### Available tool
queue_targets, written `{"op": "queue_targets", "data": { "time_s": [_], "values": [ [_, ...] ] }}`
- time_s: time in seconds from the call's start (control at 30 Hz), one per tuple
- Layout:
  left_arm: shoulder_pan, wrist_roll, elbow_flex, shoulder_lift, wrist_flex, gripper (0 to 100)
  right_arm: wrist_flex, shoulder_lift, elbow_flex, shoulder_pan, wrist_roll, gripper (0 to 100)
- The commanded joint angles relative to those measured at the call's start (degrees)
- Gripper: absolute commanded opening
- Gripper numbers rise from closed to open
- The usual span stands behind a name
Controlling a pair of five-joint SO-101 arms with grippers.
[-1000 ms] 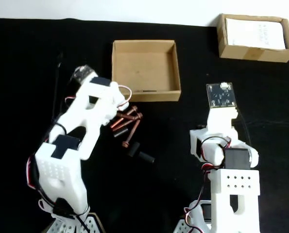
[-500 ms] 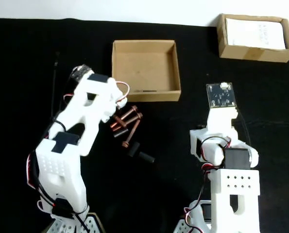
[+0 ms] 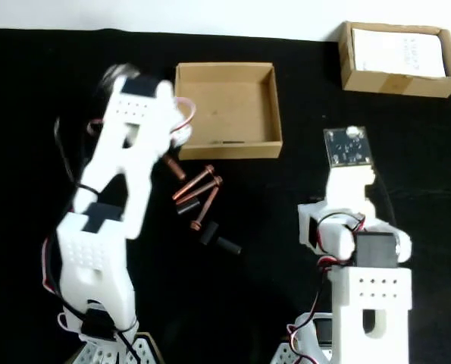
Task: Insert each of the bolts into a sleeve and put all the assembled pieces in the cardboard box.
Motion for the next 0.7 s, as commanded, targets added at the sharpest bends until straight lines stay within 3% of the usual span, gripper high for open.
{"op": "queue_targets", "data": {
  "time_s": [0.0, 0.17, 0.4, 0.53, 0.67],
  "values": [
    [3.12, -5.98, -10.51, -0.92, 6.59, 1, 5.14, -1.54, -6.11, -1.98, 0.18, 0.8],
    [3.12, -13.45, -17.98, -3.65, 9.05, 1, 11.65, -5.76, -9.19, -5.05, 0.44, 0.8],
    [3.56, -21.89, -18.15, -21.41, 9.14, 1, 12.35, -19.82, -6.9, -11.3, 0.44, 0.8],
    [4.88, -26.29, -12.62, -32.57, 9.14, 1, 11.38, -24.13, 0.57, -11.3, 0.26, 0.8],
    [7.34, -29.1, -2.51, -44.35, 8.88, 1, 2.15, -30.81, 10.86, -11.38, 0.18, 0.8]
  ]
}}
